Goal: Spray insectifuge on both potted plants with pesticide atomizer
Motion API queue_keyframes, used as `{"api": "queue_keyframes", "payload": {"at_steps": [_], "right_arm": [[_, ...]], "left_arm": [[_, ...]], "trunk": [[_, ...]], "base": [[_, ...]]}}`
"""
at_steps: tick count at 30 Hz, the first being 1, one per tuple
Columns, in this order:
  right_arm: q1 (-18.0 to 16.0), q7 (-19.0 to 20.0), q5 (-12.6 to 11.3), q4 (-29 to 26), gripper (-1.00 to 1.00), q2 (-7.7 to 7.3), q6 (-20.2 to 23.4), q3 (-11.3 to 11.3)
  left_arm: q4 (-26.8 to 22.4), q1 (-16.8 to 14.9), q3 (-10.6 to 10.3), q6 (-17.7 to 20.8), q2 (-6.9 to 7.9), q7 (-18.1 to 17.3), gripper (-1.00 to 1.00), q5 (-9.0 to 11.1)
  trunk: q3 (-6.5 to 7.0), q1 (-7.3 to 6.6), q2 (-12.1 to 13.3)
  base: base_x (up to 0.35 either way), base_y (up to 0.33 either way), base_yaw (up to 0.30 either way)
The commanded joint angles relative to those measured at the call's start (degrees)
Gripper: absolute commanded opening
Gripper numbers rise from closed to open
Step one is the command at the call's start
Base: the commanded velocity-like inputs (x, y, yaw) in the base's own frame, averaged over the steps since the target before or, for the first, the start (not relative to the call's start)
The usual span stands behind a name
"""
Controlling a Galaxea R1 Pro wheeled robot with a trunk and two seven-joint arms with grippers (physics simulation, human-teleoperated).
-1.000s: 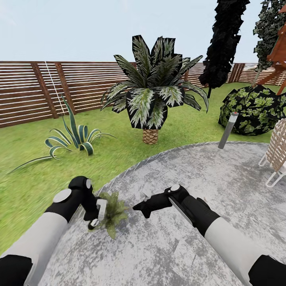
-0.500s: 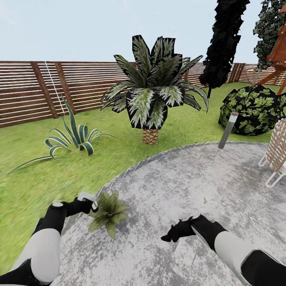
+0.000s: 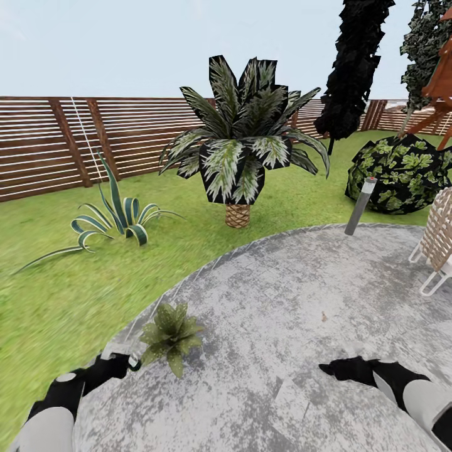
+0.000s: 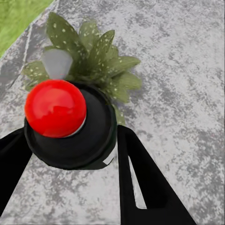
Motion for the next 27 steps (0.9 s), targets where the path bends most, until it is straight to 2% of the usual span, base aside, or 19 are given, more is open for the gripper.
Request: {"api": "queue_keyframes", "payload": {"at_steps": [1, 3, 4, 6, 8, 9, 12, 17, 20, 25, 27], "right_arm": [[0.06, -2.17, -2.48, 0.06, 1.00, -0.09, -0.08, 0.51], [1.08, -7.32, -4.88, 0.05, 1.00, -0.10, -0.29, 0.58], [1.74, -10.78, -5.75, 0.03, 1.00, -0.08, -0.38, 0.61], [2.25, -15.76, -6.36, 0.13, 1.00, -0.04, -0.47, 0.62], [2.85, -21.97, -6.58, 0.16, 1.00, 0.28, -0.51, 0.68], [3.00, -23.57, -6.60, 0.17, 1.00, 0.42, -0.51, 0.69], [4.64, -26.88, -6.70, 0.20, 1.00, 0.75, -0.52, 0.71], [6.12, -27.33, -6.45, 0.25, 1.00, 5.22, -0.52, 0.78], [6.18, -27.29, -6.27, 0.26, 1.00, 5.73, -0.52, 0.80], [6.25, -27.26, -6.36, 0.27, 1.00, 5.87, -0.49, 0.81], [7.57, -27.21, -6.45, 0.27, 1.00, 5.87, -0.45, 0.81]], "left_arm": [[0.14, 1.02, 1.72, -1.43, -0.11, 0.92, -1.00, -0.31], [1.28, 3.38, 3.34, -2.78, -0.26, 3.88, -1.00, -0.29], [2.86, 4.69, 3.94, -3.67, -0.31, 6.52, -1.00, -0.24], [6.36, 6.24, 4.37, -5.03, -0.35, 12.17, -1.00, -0.19], [10.85, 8.19, 4.53, -5.77, -0.36, 19.64, -1.00, -0.18], [12.00, 8.64, 4.55, -5.87, -0.36, 21.67, -1.00, -0.17], [14.54, 9.76, 4.58, -6.14, -0.36, 29.35, -1.00, -0.17], [21.10, 11.60, 4.58, -6.95, -0.45, 41.15, -1.00, -0.24], [24.14, 11.70, 4.58, -6.99, -0.45, 43.10, -1.00, -0.38], [26.45, 11.79, 4.50, -6.89, -0.37, 43.56, -1.00, -0.68], [26.65, 12.14, 4.50, -6.84, -0.43, 43.56, -1.00, -0.69]], "trunk": [[-0.04, 0.00, -0.03], [-0.04, 0.00, -0.03], [-0.04, 0.00, -0.03], [-0.04, 0.00, -0.03], [-0.04, 0.00, -0.03], [-0.04, 0.00, -0.03], [-0.04, 0.00, -0.03], [-0.04, 0.00, -0.03], [-0.04, 0.00, -0.03], [-0.04, 0.00, -0.03], [-0.04, 0.00, -0.03]], "base": [[0.000, 0.000, 0.000], [0.000, 0.000, 0.000], [0.000, 0.000, 0.000], [0.000, 0.000, 0.000], [0.000, 0.000, 0.000], [0.000, 0.000, 0.000], [0.000, 0.000, 0.000], [0.000, 0.000, 0.000], [0.000, 0.000, 0.000], [0.000, 0.000, 0.000], [0.000, 0.000, 0.000]]}}
